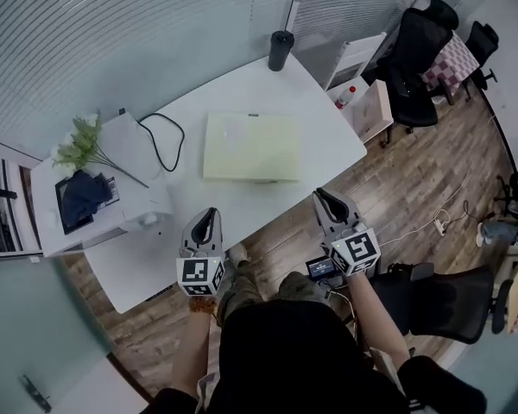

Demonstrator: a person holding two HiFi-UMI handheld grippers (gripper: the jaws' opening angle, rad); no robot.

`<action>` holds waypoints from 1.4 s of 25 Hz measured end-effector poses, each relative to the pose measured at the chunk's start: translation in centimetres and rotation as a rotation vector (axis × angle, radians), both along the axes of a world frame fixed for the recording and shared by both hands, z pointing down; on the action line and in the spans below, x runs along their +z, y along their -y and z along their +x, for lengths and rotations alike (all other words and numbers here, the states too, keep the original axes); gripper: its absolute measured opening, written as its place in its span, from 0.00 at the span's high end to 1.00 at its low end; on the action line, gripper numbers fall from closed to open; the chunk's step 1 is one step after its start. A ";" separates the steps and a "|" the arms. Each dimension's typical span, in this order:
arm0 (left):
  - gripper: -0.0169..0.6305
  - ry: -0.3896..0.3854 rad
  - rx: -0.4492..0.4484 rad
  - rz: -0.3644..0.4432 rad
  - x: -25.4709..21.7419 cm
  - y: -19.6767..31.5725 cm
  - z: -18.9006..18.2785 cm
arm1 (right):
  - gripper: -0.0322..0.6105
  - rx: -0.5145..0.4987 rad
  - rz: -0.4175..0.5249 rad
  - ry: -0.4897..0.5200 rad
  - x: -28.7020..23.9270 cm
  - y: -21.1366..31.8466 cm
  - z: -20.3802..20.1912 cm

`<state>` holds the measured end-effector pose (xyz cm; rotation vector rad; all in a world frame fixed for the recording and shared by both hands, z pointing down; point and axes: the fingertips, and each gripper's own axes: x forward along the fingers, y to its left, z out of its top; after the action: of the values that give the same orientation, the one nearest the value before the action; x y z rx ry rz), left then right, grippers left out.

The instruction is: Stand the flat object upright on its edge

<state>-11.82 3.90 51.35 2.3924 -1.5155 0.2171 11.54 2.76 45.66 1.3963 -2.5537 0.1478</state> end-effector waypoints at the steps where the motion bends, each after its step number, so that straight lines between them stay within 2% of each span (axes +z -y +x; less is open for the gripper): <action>1: 0.96 0.001 -0.015 -0.014 0.6 1.3 -0.9 | 0.94 0.002 0.000 0.004 0.0 1.4 -0.2; 5: 0.96 0.039 -0.089 -0.055 2.9 4.9 -2.8 | 0.94 0.012 -0.031 0.037 1.1 6.3 0.5; 9: 0.96 0.077 -0.162 -0.127 5.8 7.2 -3.3 | 0.94 0.000 -0.120 0.080 4.6 10.5 1.8; 13: 0.96 0.109 -0.215 -0.231 8.6 9.6 -2.8 | 0.94 -0.065 -0.201 0.127 8.2 14.4 2.9; 17: 0.96 0.103 -0.341 -0.326 10.1 10.0 -2.7 | 0.94 -0.144 -0.330 0.149 11.8 15.7 4.7; 19: 0.90 0.074 -0.405 -0.359 10.6 10.7 -3.3 | 0.92 -0.184 -0.398 0.168 13.7 16.5 5.0; 20: 0.82 0.063 -0.414 -0.376 11.0 11.2 -3.5 | 0.88 -0.197 -0.431 0.180 14.5 17.0 5.0; 21: 0.77 0.061 -0.408 -0.394 11.4 11.7 -3.6 | 0.79 -0.205 -0.465 0.193 15.3 17.4 4.9; 22: 0.76 0.065 -0.397 -0.413 12.0 12.0 -3.7 | 0.75 -0.207 -0.497 0.205 16.0 17.6 4.7; 25: 0.75 0.058 -0.361 -0.463 13.7 12.9 -4.0 | 0.73 -0.184 -0.557 0.216 17.3 18.5 4.3; 26: 0.72 0.042 -0.350 -0.475 14.2 13.4 -4.1 | 0.72 -0.170 -0.568 0.219 17.5 18.8 4.2; 31: 0.67 -0.013 -0.323 -0.513 16.3 15.0 -5.3 | 0.66 -0.098 -0.636 0.203 19.7 19.1 3.3; 35: 0.66 -0.040 -0.278 -0.543 17.7 15.8 -5.4 | 0.66 -0.030 -0.721 0.207 22.2 18.9 3.9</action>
<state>-17.26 -11.93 69.07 1.7396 -1.5117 0.4490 15.41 -16.17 67.86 1.0842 -2.2837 1.1270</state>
